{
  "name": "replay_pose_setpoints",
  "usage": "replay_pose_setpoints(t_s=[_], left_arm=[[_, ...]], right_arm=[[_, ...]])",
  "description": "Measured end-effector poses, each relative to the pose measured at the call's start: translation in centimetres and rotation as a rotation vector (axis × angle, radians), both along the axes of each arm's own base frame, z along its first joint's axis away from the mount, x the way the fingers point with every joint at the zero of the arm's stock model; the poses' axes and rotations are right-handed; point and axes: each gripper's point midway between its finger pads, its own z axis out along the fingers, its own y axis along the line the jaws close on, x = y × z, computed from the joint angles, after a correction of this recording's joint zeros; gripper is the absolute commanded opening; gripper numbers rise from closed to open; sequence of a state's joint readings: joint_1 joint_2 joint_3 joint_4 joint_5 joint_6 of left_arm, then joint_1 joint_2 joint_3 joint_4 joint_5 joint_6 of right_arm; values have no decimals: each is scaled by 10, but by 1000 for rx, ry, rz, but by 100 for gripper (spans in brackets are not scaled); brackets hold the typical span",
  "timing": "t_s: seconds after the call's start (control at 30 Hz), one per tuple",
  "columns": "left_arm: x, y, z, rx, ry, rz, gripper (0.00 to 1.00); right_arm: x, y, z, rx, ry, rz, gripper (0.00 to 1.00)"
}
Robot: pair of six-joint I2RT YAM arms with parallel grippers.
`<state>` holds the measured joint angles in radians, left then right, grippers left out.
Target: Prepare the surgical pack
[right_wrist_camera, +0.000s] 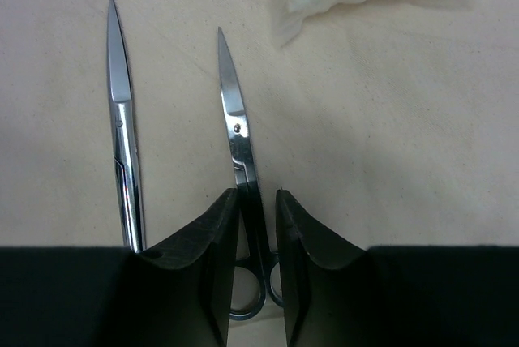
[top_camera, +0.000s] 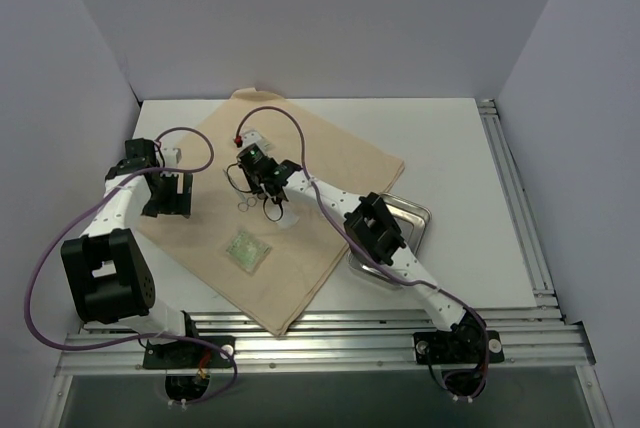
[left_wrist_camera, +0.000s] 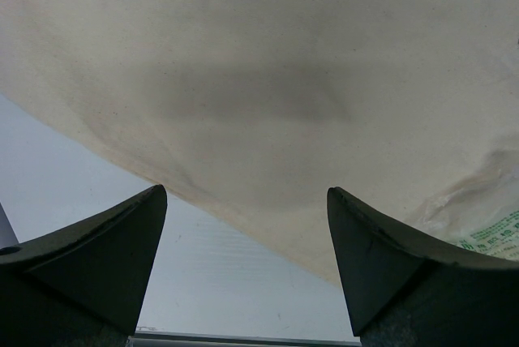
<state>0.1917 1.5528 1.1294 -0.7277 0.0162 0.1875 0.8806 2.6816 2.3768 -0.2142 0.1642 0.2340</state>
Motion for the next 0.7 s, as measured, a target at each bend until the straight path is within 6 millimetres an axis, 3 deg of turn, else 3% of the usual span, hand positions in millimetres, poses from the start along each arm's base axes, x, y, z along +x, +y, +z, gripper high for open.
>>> replay_pose_setpoints(t_s=[0.07,0.17,0.43,0.7], left_arm=[[0,0,0,-1,0,0,90],[0,0,0,-4,-1,0,90],[0,0,0,-10,-2,1,90],[0,-1,0,-14,-2,0,90]], right_arm=[[-1,-1,0,-11,-6,-11,17],[-2,-2,0,-25,-15,-24,0],[-2,-10,1,-42,-46,-56,0],[-22,-30,2,-42,-23,-88,0]])
